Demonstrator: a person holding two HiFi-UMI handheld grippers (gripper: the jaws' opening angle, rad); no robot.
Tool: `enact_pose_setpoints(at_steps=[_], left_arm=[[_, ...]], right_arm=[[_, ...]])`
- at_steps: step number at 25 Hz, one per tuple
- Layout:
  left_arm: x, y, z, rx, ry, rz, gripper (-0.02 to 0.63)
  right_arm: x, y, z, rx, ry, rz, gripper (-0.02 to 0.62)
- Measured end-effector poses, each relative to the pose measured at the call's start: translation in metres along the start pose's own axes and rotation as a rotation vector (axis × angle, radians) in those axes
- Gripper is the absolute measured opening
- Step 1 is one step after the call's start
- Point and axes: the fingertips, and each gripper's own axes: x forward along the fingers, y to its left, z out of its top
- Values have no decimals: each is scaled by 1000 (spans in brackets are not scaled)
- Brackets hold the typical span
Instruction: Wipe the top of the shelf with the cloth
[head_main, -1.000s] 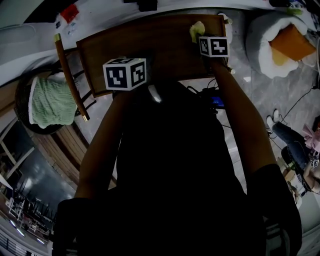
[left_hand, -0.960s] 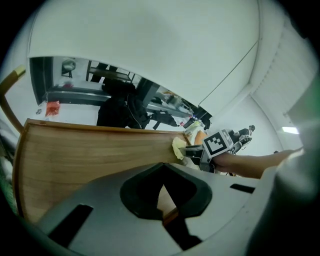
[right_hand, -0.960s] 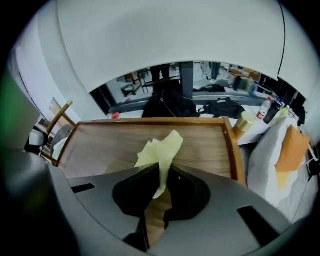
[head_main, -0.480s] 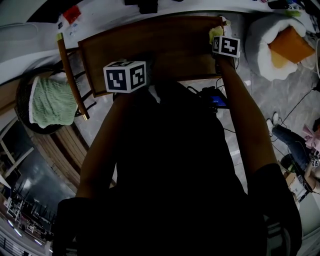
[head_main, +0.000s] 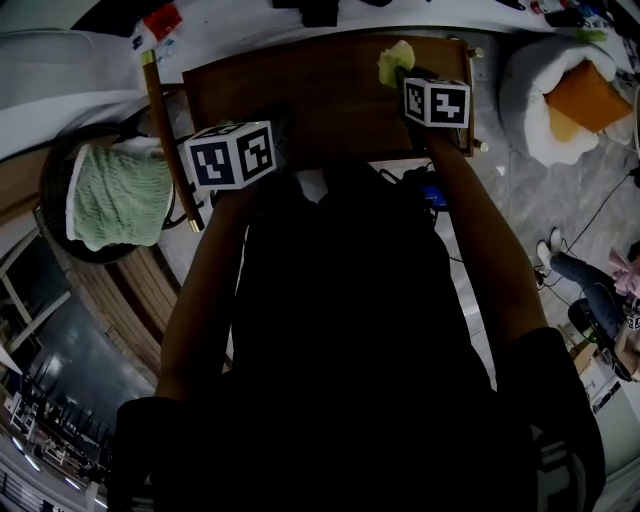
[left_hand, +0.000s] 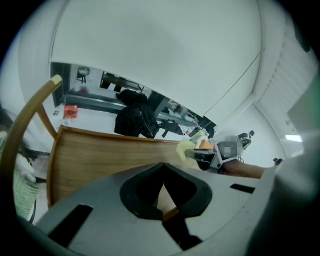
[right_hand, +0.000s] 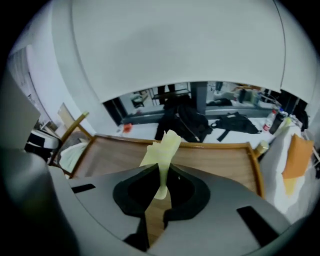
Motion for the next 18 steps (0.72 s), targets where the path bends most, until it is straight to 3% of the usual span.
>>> enact_pose_setpoints(at_steps=[4, 8, 12, 18], left_arm=[[-46, 19, 10, 33, -8, 1, 11], [-91, 58, 10, 51, -2, 56, 11], [-122, 94, 6, 46, -3, 74, 11], [-155, 139, -5, -24, -43, 66, 11]], right_arm=[[18, 119, 5, -56, 11, 206, 44], [51, 242, -9, -113, 82, 396, 44], [75, 321, -11, -165, 104, 447, 44], [109, 392, -26, -218, 158, 475, 44]])
